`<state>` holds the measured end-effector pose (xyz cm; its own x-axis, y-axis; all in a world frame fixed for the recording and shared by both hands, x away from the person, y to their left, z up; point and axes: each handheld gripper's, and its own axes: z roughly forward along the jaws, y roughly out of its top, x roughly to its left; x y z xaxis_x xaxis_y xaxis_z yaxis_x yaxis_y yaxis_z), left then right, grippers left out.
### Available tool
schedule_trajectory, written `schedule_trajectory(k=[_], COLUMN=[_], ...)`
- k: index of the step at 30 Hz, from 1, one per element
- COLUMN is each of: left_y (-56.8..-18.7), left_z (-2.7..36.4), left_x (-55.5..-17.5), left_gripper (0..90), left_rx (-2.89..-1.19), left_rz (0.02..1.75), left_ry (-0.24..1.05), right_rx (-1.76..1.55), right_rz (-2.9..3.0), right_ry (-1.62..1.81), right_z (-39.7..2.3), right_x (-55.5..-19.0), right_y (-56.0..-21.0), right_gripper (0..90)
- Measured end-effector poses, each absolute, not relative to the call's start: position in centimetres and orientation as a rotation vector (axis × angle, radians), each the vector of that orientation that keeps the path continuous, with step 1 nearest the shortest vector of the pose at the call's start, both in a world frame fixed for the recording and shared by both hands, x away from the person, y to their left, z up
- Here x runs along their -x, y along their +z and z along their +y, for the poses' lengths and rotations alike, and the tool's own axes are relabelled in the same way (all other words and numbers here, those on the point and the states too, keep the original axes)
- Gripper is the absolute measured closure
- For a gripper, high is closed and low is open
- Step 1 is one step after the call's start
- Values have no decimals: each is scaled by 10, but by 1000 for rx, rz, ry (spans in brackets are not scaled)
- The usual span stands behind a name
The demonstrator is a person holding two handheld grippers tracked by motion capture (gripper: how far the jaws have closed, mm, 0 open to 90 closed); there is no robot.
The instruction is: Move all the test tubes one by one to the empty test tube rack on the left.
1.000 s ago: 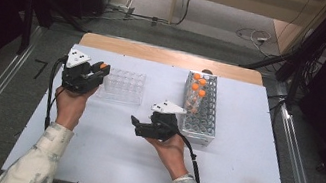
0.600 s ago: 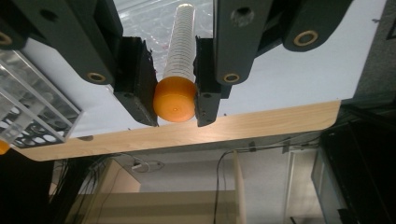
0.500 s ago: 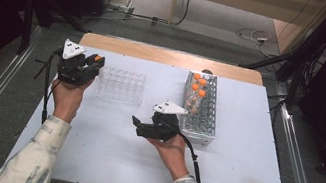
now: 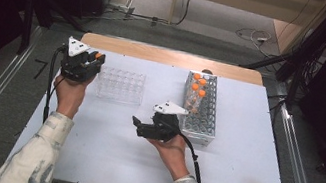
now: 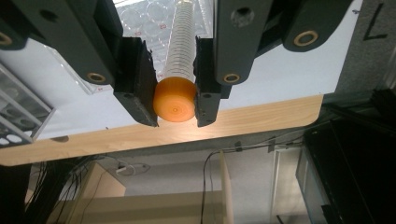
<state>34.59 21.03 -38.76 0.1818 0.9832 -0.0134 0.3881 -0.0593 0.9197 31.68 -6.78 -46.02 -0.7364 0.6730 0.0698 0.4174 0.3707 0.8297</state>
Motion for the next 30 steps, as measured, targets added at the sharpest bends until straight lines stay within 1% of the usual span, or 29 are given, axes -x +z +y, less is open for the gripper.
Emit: schedule_trajectory(k=[6,13,19,23,30], left_y=[-402,-417,-417,-419,-422], left_z=[207,207,206,208,207], left_x=[-345,-346,-345,-343,-343], left_gripper=[707,706,705,705,705], left_rx=[-1616,-1620,-1617,-1567,-1569], left_rz=[1354,1371,1370,1374,1375], left_ry=[884,866,873,877,881], right_rx=[-961,-959,-960,-958,-956], right_rz=[2354,2354,2355,2354,2355], right_ry=[1300,1299,1303,1301,1301], right_z=[-67,-68,-67,-67,-68], right_x=[-316,-316,-316,-316,-316], right_y=[-460,-460,-461,-461,-461], right_gripper=[116,116,118,118,118])
